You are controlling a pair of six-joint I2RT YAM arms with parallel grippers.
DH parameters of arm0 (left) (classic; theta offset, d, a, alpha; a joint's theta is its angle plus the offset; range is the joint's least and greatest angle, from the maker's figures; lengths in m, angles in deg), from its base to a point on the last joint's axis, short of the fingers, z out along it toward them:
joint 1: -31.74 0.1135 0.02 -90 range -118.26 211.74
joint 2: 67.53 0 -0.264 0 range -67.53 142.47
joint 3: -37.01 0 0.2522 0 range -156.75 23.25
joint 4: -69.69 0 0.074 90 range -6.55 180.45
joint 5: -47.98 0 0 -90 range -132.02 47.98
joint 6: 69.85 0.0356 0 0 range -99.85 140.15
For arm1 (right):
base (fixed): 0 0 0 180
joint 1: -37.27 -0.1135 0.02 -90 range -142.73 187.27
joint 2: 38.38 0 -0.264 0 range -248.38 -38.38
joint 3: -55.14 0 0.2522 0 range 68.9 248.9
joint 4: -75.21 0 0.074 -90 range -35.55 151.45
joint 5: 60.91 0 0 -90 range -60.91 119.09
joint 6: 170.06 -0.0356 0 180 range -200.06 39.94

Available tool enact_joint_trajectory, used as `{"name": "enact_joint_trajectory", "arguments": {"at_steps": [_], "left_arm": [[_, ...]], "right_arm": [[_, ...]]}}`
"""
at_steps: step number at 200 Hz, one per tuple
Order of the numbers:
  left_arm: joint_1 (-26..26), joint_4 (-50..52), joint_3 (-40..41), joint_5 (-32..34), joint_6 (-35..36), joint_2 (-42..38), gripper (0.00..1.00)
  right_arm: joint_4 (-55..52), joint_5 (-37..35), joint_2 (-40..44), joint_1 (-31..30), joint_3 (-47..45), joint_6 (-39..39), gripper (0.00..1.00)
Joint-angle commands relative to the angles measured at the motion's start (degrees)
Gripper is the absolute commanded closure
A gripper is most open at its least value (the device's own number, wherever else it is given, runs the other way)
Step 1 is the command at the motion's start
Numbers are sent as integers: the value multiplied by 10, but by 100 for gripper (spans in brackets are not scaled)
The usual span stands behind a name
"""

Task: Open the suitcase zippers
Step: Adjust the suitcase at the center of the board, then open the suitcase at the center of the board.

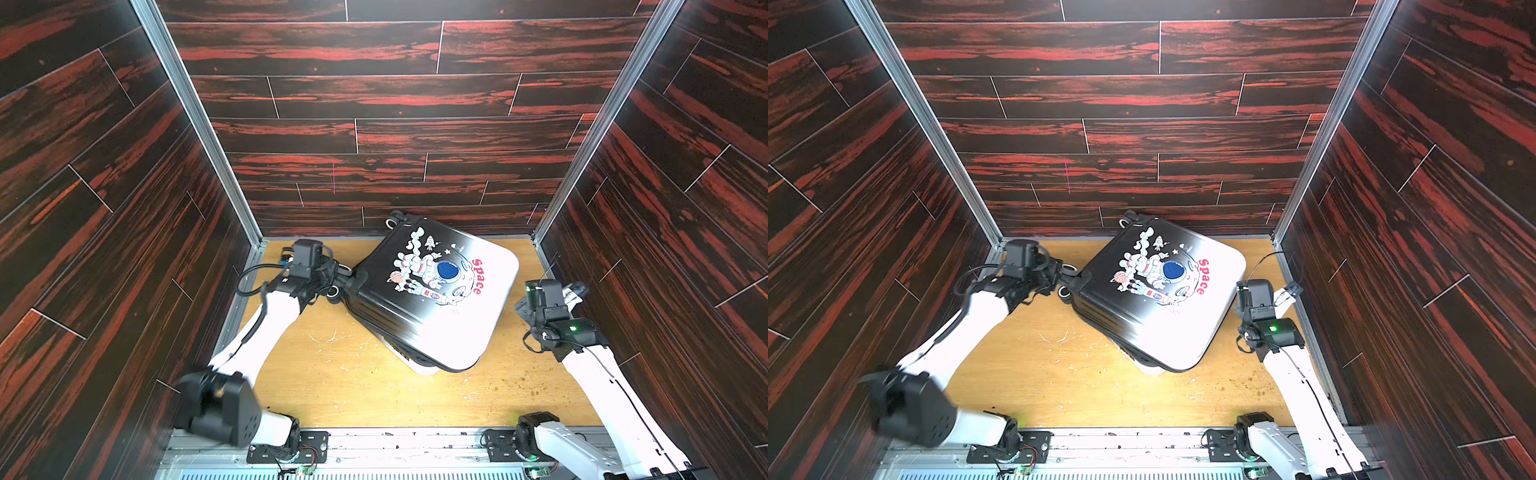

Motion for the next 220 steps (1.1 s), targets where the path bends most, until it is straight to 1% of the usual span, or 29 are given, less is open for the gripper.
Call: {"name": "enact_joint_trajectory", "arguments": {"at_steps": [1,8,21,33,41,46,55,64,75,87,95,105,116,129,134,145,156,162,169,174,182,190,197,200,214,220], "left_arm": [[3,21,8,83,-11,-103,100],[1,23,8,105,-12,-127,100],[-10,35,-17,151,-4,-155,100],[-21,45,-57,186,11,-159,100],[-27,45,-86,198,21,-151,100],[-29,46,-105,202,27,-142,100],[-34,50,-138,211,37,-122,100],[-36,51,-167,217,43,-99,100],[-38,46,-196,234,50,-72,100],[-41,33,-230,262,58,-40,100],[-42,17,-253,281,64,-14,100],[-46,11,-300,305,71,23,100],[-50,4,-346,324,76,65,100],[-57,-8,-401,356,97,116,100],[-58,-4,-421,359,96,136,100],[-56,-6,-461,368,97,181,100],[-54,3,-500,373,95,217,100],[-53,4,-519,375,97,239,100],[-53,9,-544,377,98,258,100],[-52,12,-560,376,99,272,100],[-52,11,-586,377,104,292,100],[-52,10,-615,377,109,312,100],[-52,10,-644,376,115,332,100],[-52,13,-658,375,117,339,100],[-52,35,-716,374,128,374,100],[-51,37,-731,374,134,383,100]], "right_arm": [[-15,26,-7,28,1,16,16],[-7,55,-12,32,3,38,16],[-23,78,-20,32,21,47,16],[-27,117,-12,32,30,70,16],[-42,135,-8,32,36,80,16],[-47,160,-3,31,37,91,16],[-39,229,14,30,31,127,18],[-36,285,40,23,29,160,21],[-18,366,83,-1,31,231,25],[-15,386,134,-48,45,279,29],[1,427,163,-72,53,306,31],[17,477,185,-88,62,320,33],[20,527,181,-90,73,338,37],[20,536,170,-91,72,347,43],[21,556,166,-91,72,355,45],[35,627,165,-92,65,371,49],[65,705,176,-96,48,386,55],[81,727,186,-100,36,392,57],[88,726,192,-108,25,405,60],[89,714,193,-115,18,420,60],[98,681,192,-126,2,444,60],[130,640,193,-136,-27,461,61],[180,599,192,-140,-58,464,61],[205,565,190,-140,-72,462,60],[329,464,165,-140,-125,475,60],[394,407,148,-139,-145,480,61]]}}
